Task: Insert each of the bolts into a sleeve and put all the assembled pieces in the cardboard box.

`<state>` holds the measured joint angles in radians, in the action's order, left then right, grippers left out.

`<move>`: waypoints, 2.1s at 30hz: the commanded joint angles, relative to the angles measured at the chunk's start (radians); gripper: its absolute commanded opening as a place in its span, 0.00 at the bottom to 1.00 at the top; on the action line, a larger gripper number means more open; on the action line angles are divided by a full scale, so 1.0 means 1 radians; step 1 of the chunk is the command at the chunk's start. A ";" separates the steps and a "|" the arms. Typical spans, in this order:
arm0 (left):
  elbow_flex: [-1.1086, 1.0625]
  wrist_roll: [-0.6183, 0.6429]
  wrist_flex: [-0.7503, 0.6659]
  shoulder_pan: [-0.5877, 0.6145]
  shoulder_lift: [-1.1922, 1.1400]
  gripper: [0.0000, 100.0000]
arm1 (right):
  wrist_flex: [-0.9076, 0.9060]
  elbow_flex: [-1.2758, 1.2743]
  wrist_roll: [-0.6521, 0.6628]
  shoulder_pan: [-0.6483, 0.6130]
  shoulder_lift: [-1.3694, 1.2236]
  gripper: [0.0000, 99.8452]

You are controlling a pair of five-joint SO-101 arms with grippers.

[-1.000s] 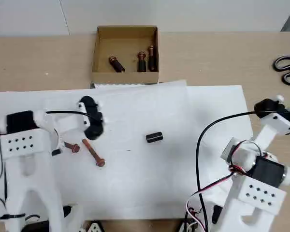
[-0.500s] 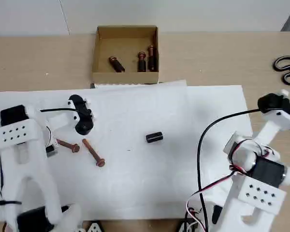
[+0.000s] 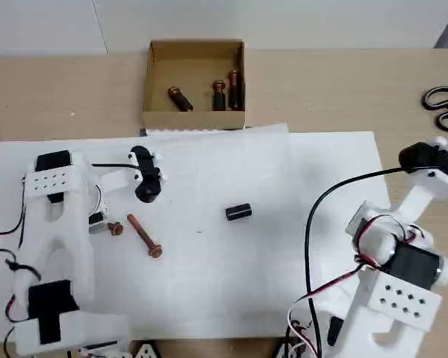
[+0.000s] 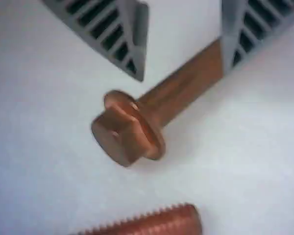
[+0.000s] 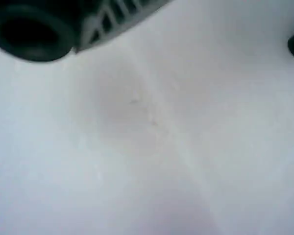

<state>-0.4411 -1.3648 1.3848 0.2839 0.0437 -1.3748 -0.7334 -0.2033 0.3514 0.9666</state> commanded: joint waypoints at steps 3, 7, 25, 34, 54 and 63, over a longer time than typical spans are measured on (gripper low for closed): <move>0.039 -0.687 -0.025 0.000 -0.009 0.10 | 0.025 0.006 0.003 0.008 0.008 0.00; 0.035 -0.684 -0.020 0.003 -0.029 0.10 | 0.025 0.006 0.003 0.008 0.008 0.00; 0.036 -0.572 -0.071 0.006 -0.219 0.08 | 0.047 0.006 0.003 0.007 0.010 0.00; 0.147 -0.470 0.130 -0.044 -0.215 0.01 | 0.044 0.009 0.005 0.007 0.018 0.00; 0.375 -0.250 0.365 -0.129 0.029 0.01 | 0.001 0.015 0.005 -0.101 0.163 0.00; 0.375 0.181 0.359 -0.224 0.232 0.01 | -0.154 0.009 0.009 -0.303 0.354 0.00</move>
<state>-0.0974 -1.2958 1.7269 0.0951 0.1895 -1.4960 -0.7334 -0.2033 0.0967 1.2873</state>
